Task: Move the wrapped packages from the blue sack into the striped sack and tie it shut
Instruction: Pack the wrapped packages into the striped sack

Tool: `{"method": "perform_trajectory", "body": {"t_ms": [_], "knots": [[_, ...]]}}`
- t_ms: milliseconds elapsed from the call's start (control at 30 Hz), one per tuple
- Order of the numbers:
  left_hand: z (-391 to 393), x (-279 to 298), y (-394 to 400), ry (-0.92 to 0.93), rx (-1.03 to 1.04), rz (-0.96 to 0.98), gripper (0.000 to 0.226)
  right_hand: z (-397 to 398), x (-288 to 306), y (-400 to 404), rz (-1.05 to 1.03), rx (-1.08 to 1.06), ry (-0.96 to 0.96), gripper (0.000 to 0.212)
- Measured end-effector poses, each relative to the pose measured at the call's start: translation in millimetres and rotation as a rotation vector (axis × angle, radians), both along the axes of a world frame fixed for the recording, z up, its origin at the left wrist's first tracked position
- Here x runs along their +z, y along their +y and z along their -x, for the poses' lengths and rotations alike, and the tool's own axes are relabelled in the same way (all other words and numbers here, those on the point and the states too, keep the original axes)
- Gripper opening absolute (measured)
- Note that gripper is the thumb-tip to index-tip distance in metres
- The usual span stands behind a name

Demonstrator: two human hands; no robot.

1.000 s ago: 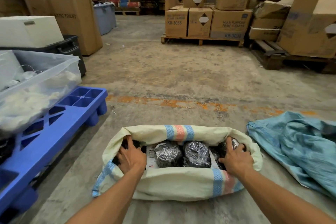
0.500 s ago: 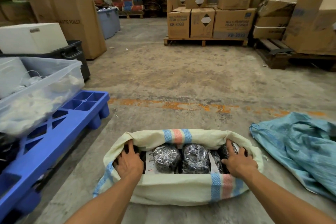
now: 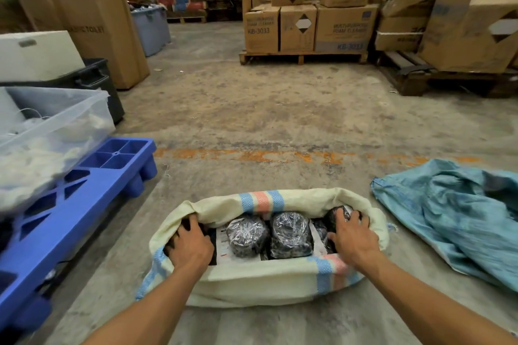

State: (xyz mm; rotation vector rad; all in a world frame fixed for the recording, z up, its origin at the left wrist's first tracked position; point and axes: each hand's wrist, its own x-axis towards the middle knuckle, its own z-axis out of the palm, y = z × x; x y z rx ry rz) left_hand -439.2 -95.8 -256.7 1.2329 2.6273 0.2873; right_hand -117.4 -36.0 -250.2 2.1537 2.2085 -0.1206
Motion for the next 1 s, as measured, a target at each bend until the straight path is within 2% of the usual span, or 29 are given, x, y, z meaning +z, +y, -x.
{"method": "perform_trajectory", "body": {"t_ms": [67, 133, 200, 267, 300, 333, 367, 400, 467, 533, 600, 667, 767, 833, 900, 1000], "knots": [[-2.4, 8.1, -5.4, 0.066, -0.006, -0.060, 0.052, 3.4, 6.3, 2.3, -0.124, 0.093, -0.061, 0.045], [-5.0, 17.4, -10.7, 0.119, -0.036, -0.209, 0.029, 14.0, 15.1, 0.8, -0.308, 0.217, -0.056, 0.024], [-5.0, 29.2, -16.5, 0.126, -0.079, -0.399, 0.012, 36.0, 28.5, -5.0, -0.460, 0.257, 0.119, 0.014], [1.9, 41.3, -19.3, 0.138, -0.089, -0.584, 0.007, 68.7, 45.5, -11.2, -0.538, 0.361, 0.349, 0.011], [9.0, 45.9, -19.3, 0.170, -0.086, -0.626, 0.009, 87.4, 53.6, -14.6, -0.523, 0.470, 0.444, 0.011], [16.6, 48.5, -17.5, 0.216, -0.087, -0.595, 0.021, 105.8, 61.5, -19.2, -0.457, 0.580, 0.528, 0.012], [25.9, 50.0, -15.7, 0.243, -0.064, -0.483, 0.038, 125.5, 65.5, -22.8, -0.342, 0.673, 0.605, 0.016], [39.6, 46.0, -13.0, 0.202, -0.024, -0.343, 0.056, 145.5, 68.9, -27.2, -0.198, 0.745, 0.649, 0.022], [61.6, 40.3, -7.1, -0.018, 0.114, -0.113, 0.078, 183.3, 65.5, -33.3, 0.059, 0.821, 0.628, 0.031], [78.7, 31.5, -3.7, -0.237, 0.144, -0.010, 0.074, 214.9, 54.4, -35.6, 0.203, 0.805, 0.601, 0.037], [93.1, 31.0, -4.8, -0.309, 0.084, 0.028, 0.044, 239.1, 40.8, -35.5, 0.340, 0.700, 0.600, 0.048], [108.2, 26.9, -4.5, -0.378, 0.098, -0.039, 0.025, 253.1, 30.7, -35.8, 0.450, 0.567, 0.584, 0.063], [115.4, 27.4, -7.0, -0.626, 0.107, -0.113, 0.015, 267.6, 20.4, -36.8, 0.433, 0.435, 0.552, 0.077], [116.5, 27.6, -7.7, -0.726, 0.132, -0.120, 0.019, 277.7, 19.2, -40.1, 0.382, 0.393, 0.478, 0.090], [118.1, 24.5, -6.3, -0.721, 0.124, -0.105, 0.026, 287.0, 18.0, -41.9, 0.357, 0.347, 0.417, 0.098], [122.7, 16.7, -1.7, -0.527, 0.095, -0.174, 0.031, 296.1, 16.3, -41.7, 0.367, 0.289, 0.403, 0.098]]}}
